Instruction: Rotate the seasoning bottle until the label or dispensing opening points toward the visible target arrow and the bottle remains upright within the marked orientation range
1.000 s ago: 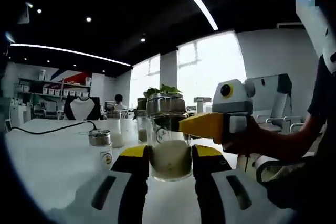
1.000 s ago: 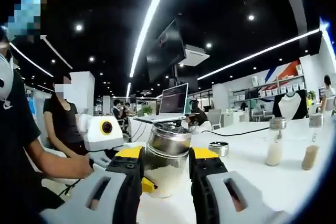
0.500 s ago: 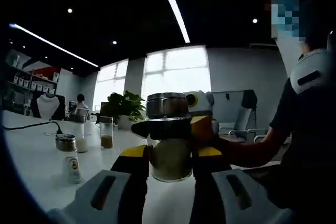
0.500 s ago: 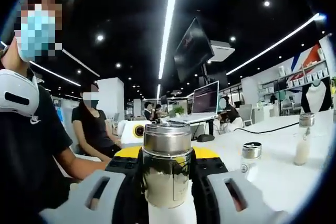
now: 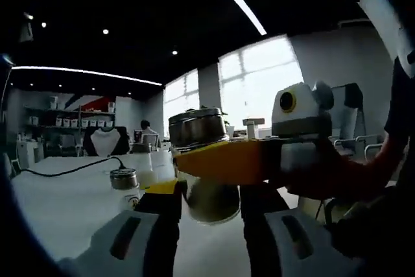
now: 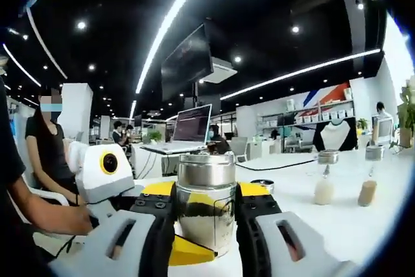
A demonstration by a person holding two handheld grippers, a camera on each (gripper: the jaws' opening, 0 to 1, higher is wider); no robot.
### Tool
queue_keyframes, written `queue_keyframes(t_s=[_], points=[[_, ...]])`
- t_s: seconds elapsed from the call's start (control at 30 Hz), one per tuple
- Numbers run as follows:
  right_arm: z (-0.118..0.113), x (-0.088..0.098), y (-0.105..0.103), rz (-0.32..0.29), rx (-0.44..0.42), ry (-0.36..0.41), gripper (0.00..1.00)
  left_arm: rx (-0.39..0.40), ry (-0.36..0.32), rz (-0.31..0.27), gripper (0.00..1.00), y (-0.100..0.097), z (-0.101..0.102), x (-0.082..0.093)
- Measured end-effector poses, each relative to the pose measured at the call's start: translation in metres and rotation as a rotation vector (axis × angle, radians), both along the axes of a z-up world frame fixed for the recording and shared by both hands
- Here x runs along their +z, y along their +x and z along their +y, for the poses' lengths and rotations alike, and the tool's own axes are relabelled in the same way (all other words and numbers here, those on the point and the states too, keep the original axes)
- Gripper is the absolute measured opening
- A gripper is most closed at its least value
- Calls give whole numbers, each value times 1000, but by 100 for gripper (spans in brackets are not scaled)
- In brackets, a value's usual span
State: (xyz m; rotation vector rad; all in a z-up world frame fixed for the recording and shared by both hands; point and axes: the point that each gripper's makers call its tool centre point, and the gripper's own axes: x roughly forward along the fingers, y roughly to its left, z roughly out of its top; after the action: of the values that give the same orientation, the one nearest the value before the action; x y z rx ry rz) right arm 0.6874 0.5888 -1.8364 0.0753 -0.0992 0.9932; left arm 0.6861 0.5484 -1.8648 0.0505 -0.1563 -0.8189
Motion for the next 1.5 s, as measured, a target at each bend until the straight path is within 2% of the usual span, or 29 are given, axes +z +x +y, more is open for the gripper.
queue_keyframes(t_s=[0.1, 0.17, 0.23, 0.3, 0.43, 0.53, 0.67, 0.7, 0.73, 0.77, 0.8, 0.87, 1.03, 1.07, 1.17, 1.2, 1.23, 1.27, 1.33, 1.4, 1.5], points=[[4, -2, -2, -38, 11, -44, 33, -7, -1, 7, 37, 0, 5, -2], [6, -1, -10, -33, 100, -42, 33, -30, 16, -9, 36, -3, 9, -1], [6, 2, -18, -26, 186, -24, 33, -105, -15, 14, 36, -11, 11, 3], [2, 6, -23, 0, 241, 6, 32, -174, -35, -8, 36, -19, 12, 10], [0, 14, -44, 7, 382, 30, 32, -312, -76, -10, 35, -37, 9, 19], [4, 15, -54, -14, 435, 15, 33, -366, -90, 4, 35, -45, 7, 21], [8, 14, -65, -13, 489, -7, 34, -461, -102, 41, 35, -58, 3, 19], [8, 15, -67, -12, 491, -8, 34, -462, -101, 45, 35, -58, 3, 19], [9, 14, -68, -9, 486, -8, 33, -454, -96, 45, 35, -57, 2, 18], [10, 13, -66, -11, 468, -15, 33, -420, -63, 38, 35, -53, 1, 16], [9, 12, -59, -47, 409, -31, 33, -385, -40, 29, 36, -49, 1, 15], [9, 10, -52, -66, 347, -59, 33, -309, 1, 27, 36, -39, -1, 12], [4, 12, -31, -42, 196, -9, 33, -167, 23, 11, 39, -23, -6, 11], [2, 12, -27, -42, 160, -8, 33, -120, 28, 24, 39, -18, -6, 10], [0, 11, -18, -49, 55, -20, 33, -25, 80, 0, 40, -9, -7, 5], [-3, 10, -14, -63, 3, -33, 33, 10, 96, 18, 39, -7, -4, 0], [-6, 10, -10, -64, -39, -23, 33, 21, 81, 3, 39, -5, -5, 2], [-7, 9, -9, -40, -57, -5, 33, 24, 74, 9, 38, -4, -5, 1], [-6, 8, -9, -40, -51, -7, 33, 50, 65, 9, 37, -3, -4, -1], [-6, 6, -8, -34, -37, -12, 33, 39, 63, 7, 37, -2, -1, -3], [-4, 5, -15, -22, 63, -15, 33, -23, 43, 16, 36, -4, 2, -3]])
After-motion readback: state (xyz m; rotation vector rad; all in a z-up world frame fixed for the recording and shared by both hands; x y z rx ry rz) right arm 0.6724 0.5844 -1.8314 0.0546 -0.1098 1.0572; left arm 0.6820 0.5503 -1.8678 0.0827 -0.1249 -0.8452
